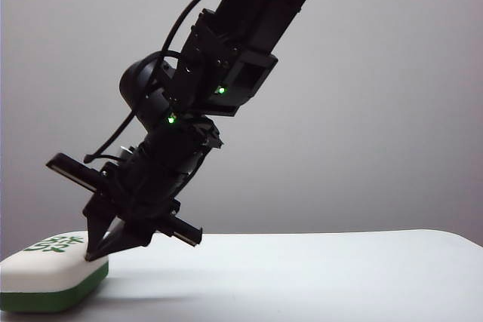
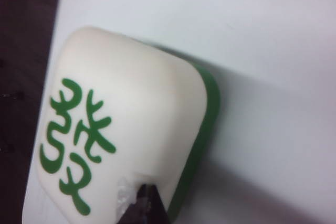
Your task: Move the foam mahjong from the right side of the table to the left side of the table.
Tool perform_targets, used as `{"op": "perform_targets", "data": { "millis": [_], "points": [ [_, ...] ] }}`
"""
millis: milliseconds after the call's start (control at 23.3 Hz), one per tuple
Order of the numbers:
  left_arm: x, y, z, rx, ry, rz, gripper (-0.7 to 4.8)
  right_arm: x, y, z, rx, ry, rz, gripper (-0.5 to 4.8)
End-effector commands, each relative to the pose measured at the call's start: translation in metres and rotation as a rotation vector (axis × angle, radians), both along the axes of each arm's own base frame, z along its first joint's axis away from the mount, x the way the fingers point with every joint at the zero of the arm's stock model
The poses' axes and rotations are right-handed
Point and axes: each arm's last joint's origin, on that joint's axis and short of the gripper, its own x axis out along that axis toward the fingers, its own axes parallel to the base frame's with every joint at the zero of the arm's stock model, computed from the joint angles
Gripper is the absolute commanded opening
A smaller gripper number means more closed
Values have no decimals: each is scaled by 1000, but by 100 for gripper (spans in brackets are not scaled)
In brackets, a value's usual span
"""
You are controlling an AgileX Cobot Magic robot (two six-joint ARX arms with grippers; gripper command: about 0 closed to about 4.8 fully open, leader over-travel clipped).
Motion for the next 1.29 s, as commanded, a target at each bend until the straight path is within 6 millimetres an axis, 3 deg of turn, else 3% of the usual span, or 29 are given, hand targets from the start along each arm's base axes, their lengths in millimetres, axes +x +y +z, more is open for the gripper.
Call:
{"op": "perform_targets", "data": {
  "millis": [43, 343, 515, 686, 815, 901, 1158, 1201, 1244, 1287],
  "points": [
    [-1, 0, 2, -5, -7, 0, -6, 0, 1, 1, -7, -11, 3, -5],
    [-2, 0, 1, -1, 6, 3, -6, 5, -8, 9, -80, -67, 10, -5],
    [-4, 2, -1, 42, 23, 50, -6, 5, -27, 36, -215, -144, 90, -5],
    [-3, 5, -3, 126, 31, 139, -6, 8, -42, 65, -206, -172, 111, -5],
    [-5, 6, -6, 134, 67, 163, -6, 8, -62, 99, -245, -244, 135, -5],
    [-6, 6, -6, 132, 76, 166, -6, 8, -72, 110, -263, -251, 144, -5],
    [-12, 8, -7, 163, 90, 206, -6, -1, -126, 168, -248, -378, 58, -5],
    [-19, 10, -5, 180, 45, 239, -6, -9, -148, 179, -247, -406, 31, -5],
    [-25, 12, -3, 182, 7, 254, -6, -14, -157, 182, -243, -419, 11, -5],
    [-35, 13, -2, 165, -68, 264, -6, -27, -183, 185, -216, -455, -41, -5]
  ]
}}
